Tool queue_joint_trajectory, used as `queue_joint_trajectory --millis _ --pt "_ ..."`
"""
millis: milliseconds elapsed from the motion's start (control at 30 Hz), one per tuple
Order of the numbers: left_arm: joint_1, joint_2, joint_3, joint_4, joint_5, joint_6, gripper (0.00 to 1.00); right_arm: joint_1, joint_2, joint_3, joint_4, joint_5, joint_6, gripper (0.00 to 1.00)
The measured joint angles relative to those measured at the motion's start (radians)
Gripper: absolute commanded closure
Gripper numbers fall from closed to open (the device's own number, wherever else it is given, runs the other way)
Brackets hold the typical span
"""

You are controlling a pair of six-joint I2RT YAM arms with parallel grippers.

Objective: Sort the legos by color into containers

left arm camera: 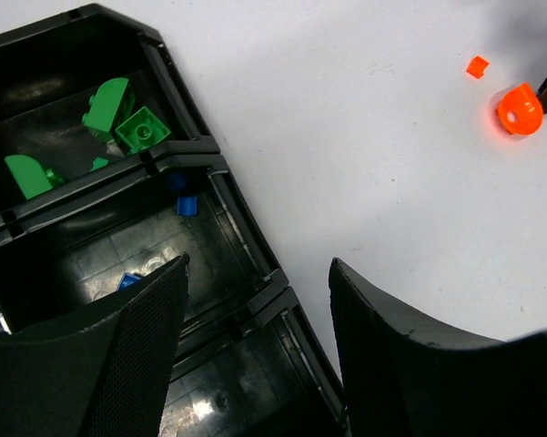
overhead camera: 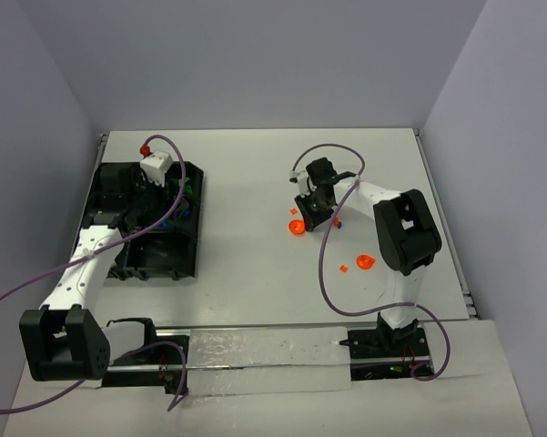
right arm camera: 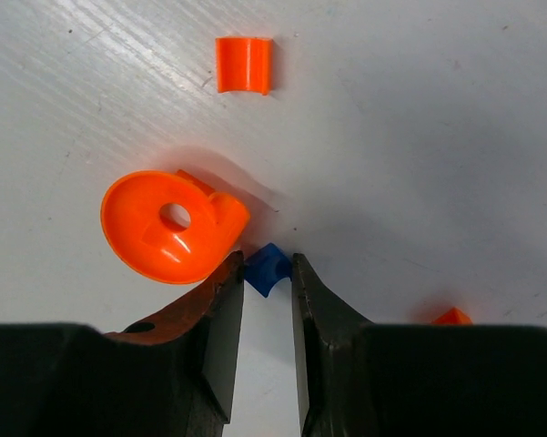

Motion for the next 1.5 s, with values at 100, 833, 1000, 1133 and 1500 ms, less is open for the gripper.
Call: queue_joint_trajectory --millis 100,833,1000,1133,1500 --pt "0.000 -0.004 -0.012 0.015 0.036 0.002 0.31 -0.007 -0.006 0.000 -0.015 -0.047 0.023 0.91" --pt "-0.182 -0.111 -0.166 0.440 0.321 -0.068 0.30 -0.119 -0.049 -0.176 1.283 -0.934 1.411 0.90" --pt "-0.251 -0.084 -0.184 0.552 0.308 -0.093 0.30 -0.108 0.031 -0.179 1.616 -0.943 1.776 0.90" --pt "-0.292 -0.047 -0.184 0.621 0.308 -0.127 0.30 -0.078 0.030 -0.182 1.738 -0.942 1.892 0.90" --pt "-0.337 -0.012 -0.184 0.793 0.351 -0.183 0.27 0.012 0.030 -0.217 1.800 -0.950 1.945 0.90"
